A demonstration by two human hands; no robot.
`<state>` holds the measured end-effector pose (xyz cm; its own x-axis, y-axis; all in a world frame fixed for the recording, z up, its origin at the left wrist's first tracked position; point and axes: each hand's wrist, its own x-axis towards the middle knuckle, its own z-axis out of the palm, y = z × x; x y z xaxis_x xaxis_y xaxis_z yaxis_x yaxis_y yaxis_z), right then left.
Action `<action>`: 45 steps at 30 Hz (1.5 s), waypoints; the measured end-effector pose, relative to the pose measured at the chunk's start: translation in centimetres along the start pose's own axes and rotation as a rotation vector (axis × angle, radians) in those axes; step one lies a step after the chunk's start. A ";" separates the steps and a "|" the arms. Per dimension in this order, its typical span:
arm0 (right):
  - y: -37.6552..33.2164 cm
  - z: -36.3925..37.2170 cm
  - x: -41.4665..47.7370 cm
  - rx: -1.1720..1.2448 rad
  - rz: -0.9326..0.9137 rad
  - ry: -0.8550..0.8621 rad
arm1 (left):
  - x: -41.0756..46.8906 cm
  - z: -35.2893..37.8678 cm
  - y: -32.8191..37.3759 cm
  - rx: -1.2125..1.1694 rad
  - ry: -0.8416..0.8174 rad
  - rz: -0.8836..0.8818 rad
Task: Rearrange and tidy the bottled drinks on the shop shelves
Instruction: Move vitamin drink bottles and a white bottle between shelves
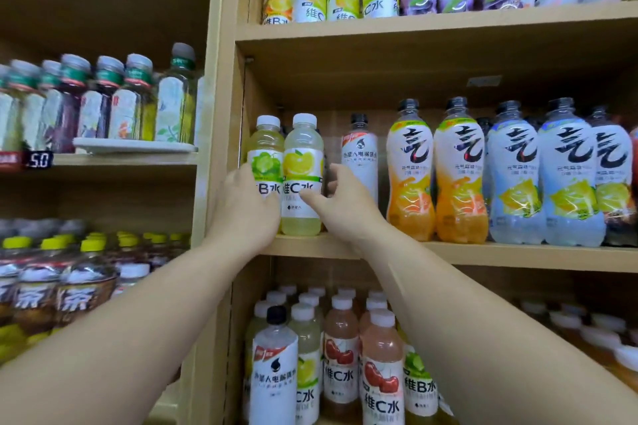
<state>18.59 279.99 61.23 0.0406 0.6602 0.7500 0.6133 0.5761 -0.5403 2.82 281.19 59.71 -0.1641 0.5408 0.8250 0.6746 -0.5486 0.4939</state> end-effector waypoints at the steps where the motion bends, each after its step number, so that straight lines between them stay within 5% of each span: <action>1: 0.1 0.4 0.6 0.007 0.011 0.005 | -0.1 0.4 -0.1 -0.031 -0.018 -0.025; 7: 0.8 1.2 2.1 -0.025 0.097 -0.083 | 0.0 2.0 -0.1 -0.044 0.002 -0.160; 15: 1.3 1.5 2.5 -0.150 0.115 -0.113 | -0.4 3.5 0.3 0.102 0.090 -0.137; 24: 1.6 -1.6 -0.7 -0.167 0.026 -0.066 | 1.2 3.1 -1.0 0.157 -0.029 -0.075; 34: 1.8 -2.6 -1.2 0.021 0.044 -0.086 | 3.3 3.4 -0.6 0.142 -0.052 -0.227; 45: 2.3 -1.9 -0.8 0.020 0.049 -0.027 | 0.1 0.6 0.2 0.043 0.067 -0.066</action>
<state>21.49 279.87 60.10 0.0483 0.7004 0.7121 0.5949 0.5525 -0.5838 3.33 281.55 59.74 -0.2558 0.5301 0.8084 0.6906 -0.4849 0.5365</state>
